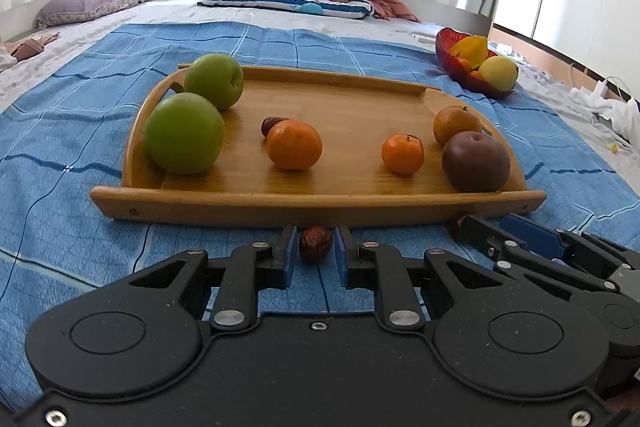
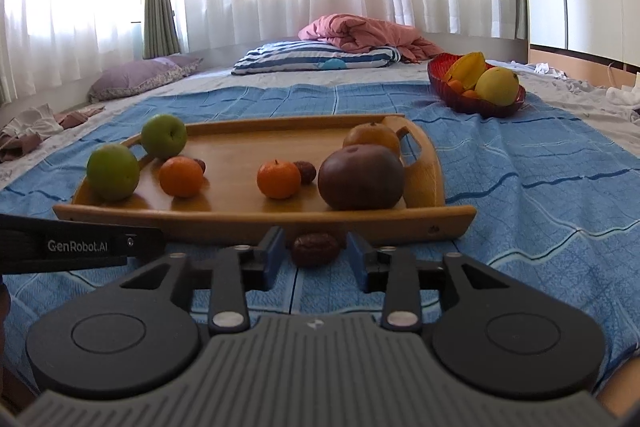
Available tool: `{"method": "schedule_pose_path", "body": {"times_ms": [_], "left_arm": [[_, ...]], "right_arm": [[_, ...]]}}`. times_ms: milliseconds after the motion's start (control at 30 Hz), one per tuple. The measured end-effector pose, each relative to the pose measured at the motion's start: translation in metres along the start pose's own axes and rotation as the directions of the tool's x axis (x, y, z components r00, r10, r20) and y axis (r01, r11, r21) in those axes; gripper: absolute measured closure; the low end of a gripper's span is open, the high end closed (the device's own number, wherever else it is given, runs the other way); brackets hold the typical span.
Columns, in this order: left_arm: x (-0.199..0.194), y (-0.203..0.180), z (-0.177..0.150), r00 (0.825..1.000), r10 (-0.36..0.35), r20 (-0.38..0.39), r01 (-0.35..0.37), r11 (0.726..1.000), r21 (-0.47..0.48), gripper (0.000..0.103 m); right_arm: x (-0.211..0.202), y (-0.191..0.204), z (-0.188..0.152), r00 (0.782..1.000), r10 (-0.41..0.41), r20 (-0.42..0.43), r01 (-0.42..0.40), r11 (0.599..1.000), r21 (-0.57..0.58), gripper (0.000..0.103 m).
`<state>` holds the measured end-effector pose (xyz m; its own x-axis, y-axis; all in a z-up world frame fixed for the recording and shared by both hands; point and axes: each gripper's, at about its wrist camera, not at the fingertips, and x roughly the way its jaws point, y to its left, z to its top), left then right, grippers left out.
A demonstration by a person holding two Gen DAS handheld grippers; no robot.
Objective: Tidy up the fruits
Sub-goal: 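Lift the date with the left gripper while the right carries its date over the tray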
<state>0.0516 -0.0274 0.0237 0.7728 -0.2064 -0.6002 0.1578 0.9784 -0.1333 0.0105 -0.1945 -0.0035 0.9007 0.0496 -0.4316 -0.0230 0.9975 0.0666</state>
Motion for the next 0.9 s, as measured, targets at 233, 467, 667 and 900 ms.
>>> {"method": "schedule_pose_path", "body": {"times_ms": [233, 467, 667, 900], "left_arm": [[0.004, 0.004, -0.009, 1.000, 0.014, 0.018, -0.014, 1.000, -0.014, 0.058], [0.012, 0.000, -0.010, 0.999, 0.027, 0.027, -0.027, 1.000, -0.003, 0.053], [0.016, -0.006, -0.013, 0.998, 0.048, 0.038, -0.049, 0.998, 0.028, 0.058], [0.016, -0.012, -0.015, 0.998, 0.040, 0.055, -0.042, 0.999, 0.030, 0.077]], "right_arm": [[0.008, 0.005, -0.002, 0.999, -0.033, -0.006, 0.033, 0.999, -0.036, 0.033], [0.018, 0.010, -0.003, 0.999, -0.041, -0.025, 0.039, 0.996, -0.082, 0.033], [0.022, 0.010, -0.004, 0.998, -0.044, -0.033, 0.042, 0.996, -0.075, 0.033], [0.023, 0.019, -0.003, 0.999, -0.024, -0.034, 0.020, 0.993, -0.118, 0.049]]}}
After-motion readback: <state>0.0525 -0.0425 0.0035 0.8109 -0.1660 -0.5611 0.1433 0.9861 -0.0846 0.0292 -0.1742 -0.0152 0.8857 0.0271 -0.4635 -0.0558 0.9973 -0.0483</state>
